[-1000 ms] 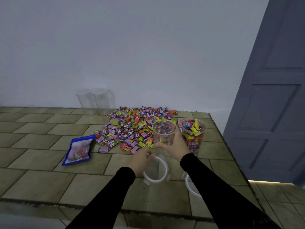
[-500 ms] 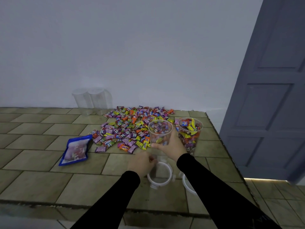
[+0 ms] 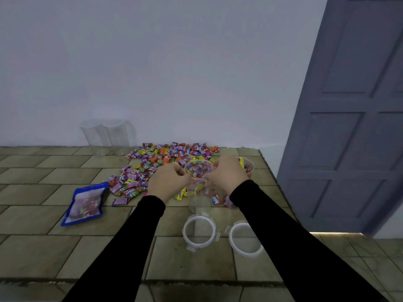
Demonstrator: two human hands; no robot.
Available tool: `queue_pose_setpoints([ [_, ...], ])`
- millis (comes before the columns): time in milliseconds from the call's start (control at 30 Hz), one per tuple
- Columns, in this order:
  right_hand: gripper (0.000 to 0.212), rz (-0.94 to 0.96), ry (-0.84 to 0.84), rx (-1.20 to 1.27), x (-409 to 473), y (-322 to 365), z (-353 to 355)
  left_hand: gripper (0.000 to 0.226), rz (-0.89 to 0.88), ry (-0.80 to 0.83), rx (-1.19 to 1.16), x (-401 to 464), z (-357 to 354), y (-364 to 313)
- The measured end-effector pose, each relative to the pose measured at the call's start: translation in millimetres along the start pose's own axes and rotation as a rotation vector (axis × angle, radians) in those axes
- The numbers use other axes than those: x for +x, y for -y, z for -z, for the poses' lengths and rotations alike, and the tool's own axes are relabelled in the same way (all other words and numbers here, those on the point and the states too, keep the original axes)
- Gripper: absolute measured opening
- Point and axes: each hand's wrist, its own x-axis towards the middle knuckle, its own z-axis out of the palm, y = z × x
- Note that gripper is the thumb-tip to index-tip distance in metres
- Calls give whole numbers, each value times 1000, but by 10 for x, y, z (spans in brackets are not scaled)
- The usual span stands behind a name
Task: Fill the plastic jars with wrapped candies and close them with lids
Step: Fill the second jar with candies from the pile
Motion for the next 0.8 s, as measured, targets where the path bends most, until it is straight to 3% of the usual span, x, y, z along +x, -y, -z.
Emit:
queue_pose_setpoints([
  [267,28,62,-149,-18,380,90,222,31,-31,-51,-27,293,141,-115],
  [433,28,76,-142,-5,828,3,333,25,-96,-85,-51,712,119,13],
  [800,22,-143,42,-220,1611,-604,347,26,-293,453,39,1467,-442,314],
])
